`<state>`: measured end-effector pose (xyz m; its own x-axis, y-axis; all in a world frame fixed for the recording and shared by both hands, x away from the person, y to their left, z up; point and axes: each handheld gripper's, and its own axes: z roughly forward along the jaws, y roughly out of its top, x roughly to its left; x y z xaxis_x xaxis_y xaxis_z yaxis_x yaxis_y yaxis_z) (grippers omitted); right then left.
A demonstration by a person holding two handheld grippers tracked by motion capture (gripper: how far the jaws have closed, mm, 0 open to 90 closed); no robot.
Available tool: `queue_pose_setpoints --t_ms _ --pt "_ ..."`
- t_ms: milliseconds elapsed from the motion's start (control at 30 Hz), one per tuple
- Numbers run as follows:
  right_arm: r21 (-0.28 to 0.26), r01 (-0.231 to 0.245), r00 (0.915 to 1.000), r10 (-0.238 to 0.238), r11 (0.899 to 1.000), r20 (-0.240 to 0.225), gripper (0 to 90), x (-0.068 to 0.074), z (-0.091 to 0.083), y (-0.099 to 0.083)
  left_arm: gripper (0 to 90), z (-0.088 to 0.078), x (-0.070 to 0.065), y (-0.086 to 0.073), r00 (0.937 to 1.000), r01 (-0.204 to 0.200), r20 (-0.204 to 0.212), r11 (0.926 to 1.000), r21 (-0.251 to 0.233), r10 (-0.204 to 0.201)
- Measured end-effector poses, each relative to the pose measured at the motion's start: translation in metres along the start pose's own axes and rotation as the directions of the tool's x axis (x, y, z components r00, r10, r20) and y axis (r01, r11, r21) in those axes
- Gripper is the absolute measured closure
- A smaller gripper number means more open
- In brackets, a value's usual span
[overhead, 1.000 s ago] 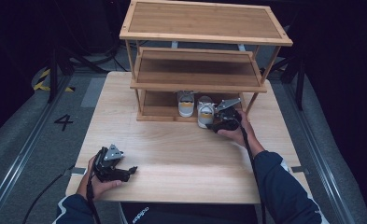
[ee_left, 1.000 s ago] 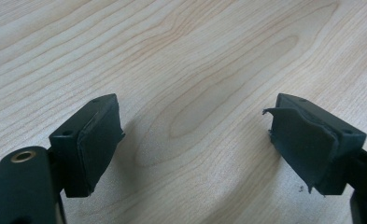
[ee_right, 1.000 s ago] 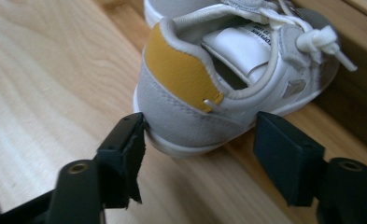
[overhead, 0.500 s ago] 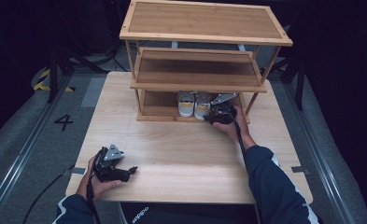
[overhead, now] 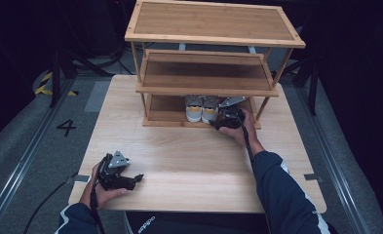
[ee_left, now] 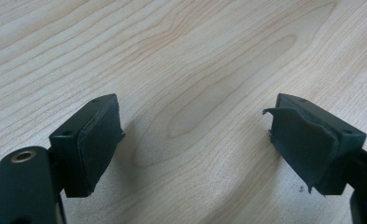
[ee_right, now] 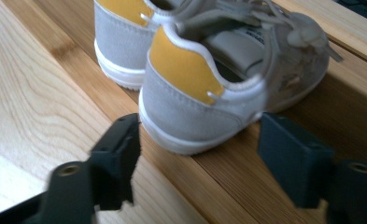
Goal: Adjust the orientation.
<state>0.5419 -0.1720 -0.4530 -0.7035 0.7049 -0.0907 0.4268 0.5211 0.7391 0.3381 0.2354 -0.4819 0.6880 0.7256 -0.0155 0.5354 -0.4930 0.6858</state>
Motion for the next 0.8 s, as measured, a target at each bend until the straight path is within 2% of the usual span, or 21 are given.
queue_pose_setpoints --t_ms 67,133,167,233,267,400,800 --pt "-0.01 0.0 0.9999 0.0 1.0 0.016 22.9 0.001 0.004 0.003 16.9 0.0 0.0 0.0 1.0 0.0 -0.001 1.0 -0.001 0.0" --pt "-0.026 -0.026 0.9992 0.027 0.999 0.031 22.4 0.002 0.006 0.004 16.9 0.0 0.0 0.0 1.0 -0.001 -0.001 1.0 -0.002 0.001" --pt "-0.033 -0.055 0.9983 0.055 0.998 0.019 19.5 0.003 0.011 0.005 16.9 0.0 0.0 0.0 1.0 0.0 -0.001 1.0 -0.002 0.0" --pt "-0.026 -0.049 0.9982 0.05 0.998 0.034 19.3 0.003 0.013 0.006 16.9 0.0 0.0 0.0 1.0 -0.001 -0.003 1.0 0.0 0.001" --pt "-0.025 -0.052 0.9974 0.053 0.998 0.048 16.3 0.004 0.016 0.007 16.9 0.0 0.0 0.0 1.0 0.0 -0.001 1.0 -0.002 0.0" --pt "-0.02 -0.091 0.9951 0.092 0.996 0.036 14.6 0.002 0.023 0.007 16.9 0.0 0.0 0.0 1.0 -0.001 -0.001 1.0 -0.002 0.001" --pt "-0.033 -0.075 0.9972 0.074 0.997 -0.011 18.9 -0.006 0.022 0.003 16.9 0.0 0.0 0.0 1.0 -0.002 0.0 1.0 0.0 0.002"
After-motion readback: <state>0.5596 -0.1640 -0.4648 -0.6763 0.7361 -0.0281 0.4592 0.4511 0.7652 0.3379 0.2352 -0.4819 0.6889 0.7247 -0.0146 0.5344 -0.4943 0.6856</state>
